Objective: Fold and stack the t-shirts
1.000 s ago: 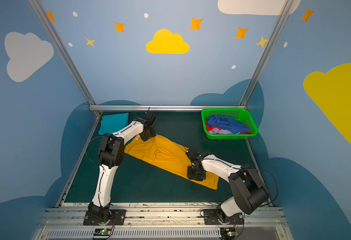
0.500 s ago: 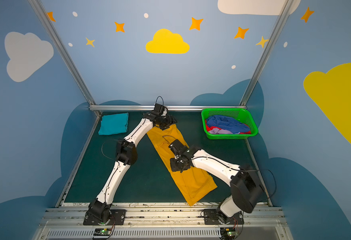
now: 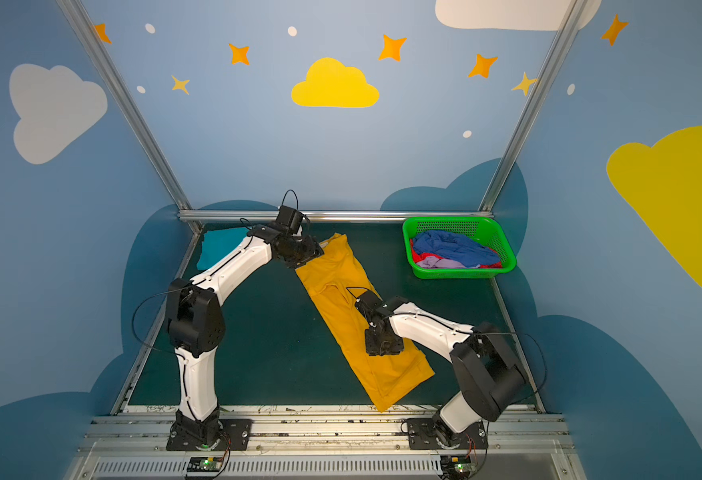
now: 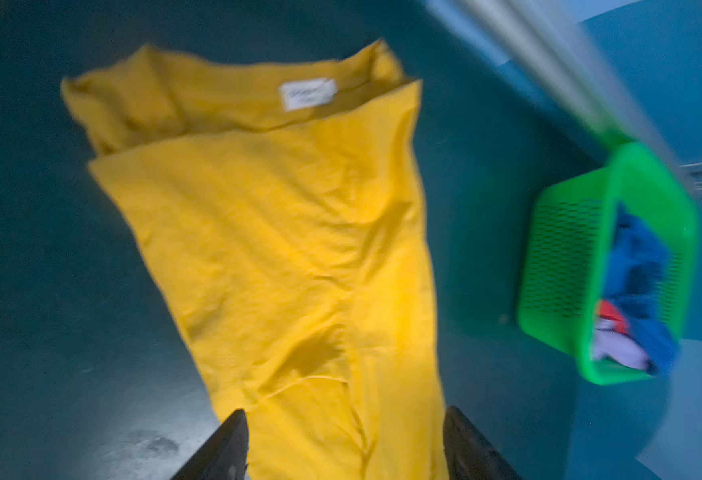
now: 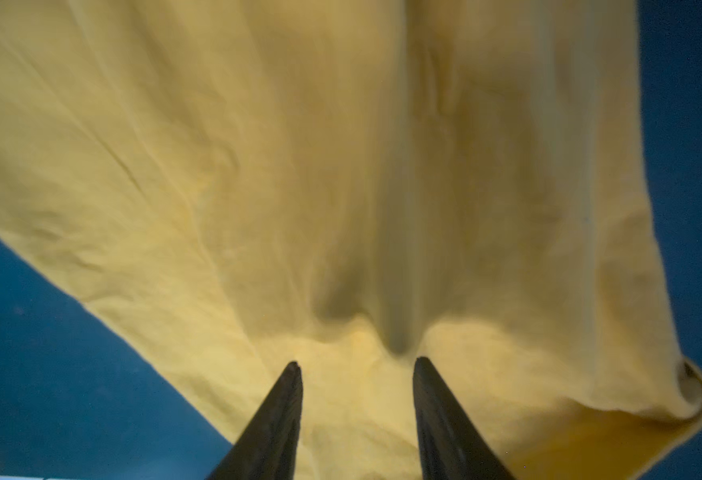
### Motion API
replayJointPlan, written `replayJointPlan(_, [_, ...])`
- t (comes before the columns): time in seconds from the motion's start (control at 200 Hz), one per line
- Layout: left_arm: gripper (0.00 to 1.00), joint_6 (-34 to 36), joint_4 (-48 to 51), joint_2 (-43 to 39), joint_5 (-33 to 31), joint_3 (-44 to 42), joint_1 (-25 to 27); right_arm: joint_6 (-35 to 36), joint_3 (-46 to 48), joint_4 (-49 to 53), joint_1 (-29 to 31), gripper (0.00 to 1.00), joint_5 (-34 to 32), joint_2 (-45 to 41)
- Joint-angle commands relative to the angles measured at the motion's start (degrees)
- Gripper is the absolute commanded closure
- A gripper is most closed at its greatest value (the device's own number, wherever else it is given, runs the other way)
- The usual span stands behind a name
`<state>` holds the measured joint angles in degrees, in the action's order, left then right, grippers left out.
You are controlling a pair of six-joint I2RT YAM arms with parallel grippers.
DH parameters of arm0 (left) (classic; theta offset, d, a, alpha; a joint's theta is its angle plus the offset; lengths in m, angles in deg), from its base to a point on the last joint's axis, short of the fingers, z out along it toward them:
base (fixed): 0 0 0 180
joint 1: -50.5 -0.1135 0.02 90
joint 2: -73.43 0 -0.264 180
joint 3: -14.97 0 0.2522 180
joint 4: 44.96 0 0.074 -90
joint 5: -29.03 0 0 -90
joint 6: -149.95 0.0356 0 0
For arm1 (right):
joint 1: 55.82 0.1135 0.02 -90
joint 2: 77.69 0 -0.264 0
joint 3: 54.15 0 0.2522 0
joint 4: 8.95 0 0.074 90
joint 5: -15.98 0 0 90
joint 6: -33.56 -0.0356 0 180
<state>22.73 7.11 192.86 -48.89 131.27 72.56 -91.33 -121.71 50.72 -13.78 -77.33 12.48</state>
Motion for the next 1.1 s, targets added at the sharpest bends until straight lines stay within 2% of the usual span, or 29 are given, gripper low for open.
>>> replayJointPlan(0.0, [0.27,-2.0,2.2,4.9,-2.2,-2.7,-0.4,0.0,0.9,-2.4,0.1,0.55,1.7,3.0])
replayJointPlan(0.145, [0.27,-1.7,3.3,12.0,-1.3,1.4,-0.9,2.4,-1.3,-5.4,3.8,0.56,6.1,10.8])
replayJointPlan(0.316, [0.27,-1.2,1.1,20.4,3.1,10.3,-3.0,7.3,-11.6,-8.1,8.6,0.56,13.9,20.8])
replayJointPlan(0.426, [0.27,-1.2,3.2,28.5,5.7,23.3,-5.5,9.4,-20.2,-10.8,8.9,0.56,22.3,26.9])
replayJointPlan(0.531, [0.27,-1.1,6.8,37.3,8.1,40.3,-7.8,10.7,-30.6,-9.8,9.7,0.55,28.7,33.8])
replayJointPlan(0.611, [0.26,-2.4,7.2,43.8,9.8,54.3,-9.4,11.4,-37.3,-8.2,10.9,0.54,31.7,37.9])
replayJointPlan(0.666, [0.25,-4.2,4.8,46.5,11.0,59.7,-10.6,12.1,-40.7,-7.2,12.1,0.54,32.7,40.0])
replayJointPlan(0.791, [0.25,-9.0,-4.3,45.1,15.1,56.7,-13.0,13.0,-43.9,-5.8,13.3,0.55,31.9,42.2])
replayJointPlan(0.957, [0.25,-6.4,-5.0,39.9,15.2,50.9,-12.8,11.4,-40.1,-7.9,11.3,0.55,31.5,40.7])
replayJointPlan(1.092, [0.24,-5.3,-2.9,37.0,14.2,50.0,-12.9,11.7,-35.3,-7.5,10.9,0.55,27.9,36.7])
